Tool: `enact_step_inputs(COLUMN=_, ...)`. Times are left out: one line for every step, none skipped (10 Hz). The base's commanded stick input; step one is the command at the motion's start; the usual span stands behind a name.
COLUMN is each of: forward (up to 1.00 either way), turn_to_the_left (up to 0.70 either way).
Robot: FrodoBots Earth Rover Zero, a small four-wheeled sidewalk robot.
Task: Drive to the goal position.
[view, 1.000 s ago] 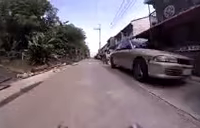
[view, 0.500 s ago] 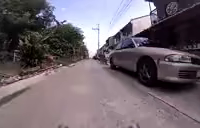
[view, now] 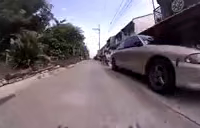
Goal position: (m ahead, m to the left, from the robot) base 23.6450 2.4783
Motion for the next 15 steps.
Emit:
enact_step_inputs(forward=1.0, turn_to_the_left=0.3)
enact_step_inputs(forward=1.0, turn_to_the_left=0.09)
enact_step_inputs(forward=1.0, turn_to_the_left=0.02)
enact_step_inputs(forward=1.0, turn_to_the_left=0.02)
enact_step_inputs(forward=1.0, turn_to_the_left=0.02)
enact_step_inputs(forward=1.0, turn_to_the_left=0.02)
enact_step_inputs(forward=1.0, turn_to_the_left=0.02)
enact_step_inputs(forward=1.0, turn_to_the_left=0.02)
enact_step_inputs(forward=1.0, turn_to_the_left=0.02)
enact_step_inputs(forward=1.0, turn_to_the_left=0.02)
enact_step_inputs(forward=1.0, turn_to_the_left=0.02)
enact_step_inputs(forward=1.0, turn_to_the_left=0.02)
enact_step_inputs(forward=1.0, turn_to_the_left=0.02)
enact_step_inputs(forward=1.0, turn_to_the_left=-0.04)
enact_step_inputs(forward=1.0, turn_to_the_left=-0.22)
